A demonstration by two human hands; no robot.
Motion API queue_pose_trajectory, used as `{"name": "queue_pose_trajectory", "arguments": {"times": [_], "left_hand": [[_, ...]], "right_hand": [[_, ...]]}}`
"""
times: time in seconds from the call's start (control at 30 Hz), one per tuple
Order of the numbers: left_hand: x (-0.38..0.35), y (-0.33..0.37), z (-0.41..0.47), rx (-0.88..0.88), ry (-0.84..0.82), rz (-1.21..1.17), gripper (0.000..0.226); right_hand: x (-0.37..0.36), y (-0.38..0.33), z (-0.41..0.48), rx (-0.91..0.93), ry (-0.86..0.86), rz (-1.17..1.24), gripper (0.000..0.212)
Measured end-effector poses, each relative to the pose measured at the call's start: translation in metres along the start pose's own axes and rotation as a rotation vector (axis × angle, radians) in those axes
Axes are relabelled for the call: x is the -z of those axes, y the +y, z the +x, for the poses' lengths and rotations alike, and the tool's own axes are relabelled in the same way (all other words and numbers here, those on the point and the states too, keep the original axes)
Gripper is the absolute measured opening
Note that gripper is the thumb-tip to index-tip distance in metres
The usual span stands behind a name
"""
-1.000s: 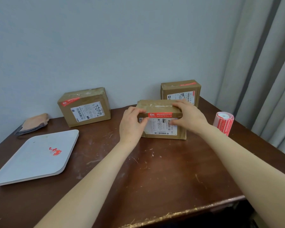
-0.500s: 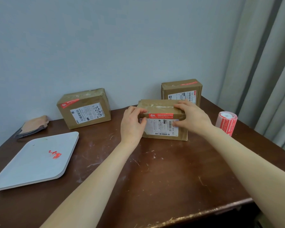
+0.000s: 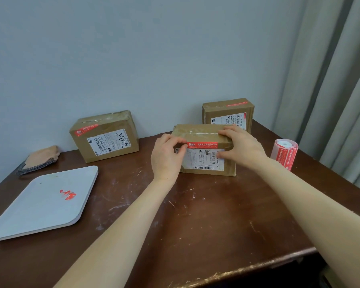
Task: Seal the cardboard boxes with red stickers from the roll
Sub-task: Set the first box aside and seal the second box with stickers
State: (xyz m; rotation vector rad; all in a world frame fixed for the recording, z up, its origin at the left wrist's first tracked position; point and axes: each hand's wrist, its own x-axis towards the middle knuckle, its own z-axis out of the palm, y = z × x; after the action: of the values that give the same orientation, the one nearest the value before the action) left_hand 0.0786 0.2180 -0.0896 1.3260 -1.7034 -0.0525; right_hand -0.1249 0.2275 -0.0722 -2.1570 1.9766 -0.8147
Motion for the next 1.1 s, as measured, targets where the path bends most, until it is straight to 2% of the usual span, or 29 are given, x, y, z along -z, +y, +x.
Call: {"name": "queue_pose_trajectory", "arguments": {"times": [0.33, 0.6, 0.8, 1.1], "left_hand": [[0.003, 0.004, 0.004, -0.033, 0.005, 0.091, 0.008], [0.007, 0.007, 0.012, 0.029, -0.121, 0.168, 0.007], [0.009, 0.008, 0.020, 0.049, -0.201, 0.157, 0.008], [0.013, 0.003, 0.019, 0.089, -0.205, 0.042, 0.010]], "right_hand": [[0.001, -0.001, -0.001, 0.000, -0.004, 0.001, 0.072], [0.001, -0.001, -0.001, 0.001, -0.009, -0.006, 0.072], [0.001, 0.000, -0.001, 0.007, -0.012, -0.013, 0.072], [0.001, 0.000, -0.001, 0.012, -0.013, -0.016, 0.072]]}}
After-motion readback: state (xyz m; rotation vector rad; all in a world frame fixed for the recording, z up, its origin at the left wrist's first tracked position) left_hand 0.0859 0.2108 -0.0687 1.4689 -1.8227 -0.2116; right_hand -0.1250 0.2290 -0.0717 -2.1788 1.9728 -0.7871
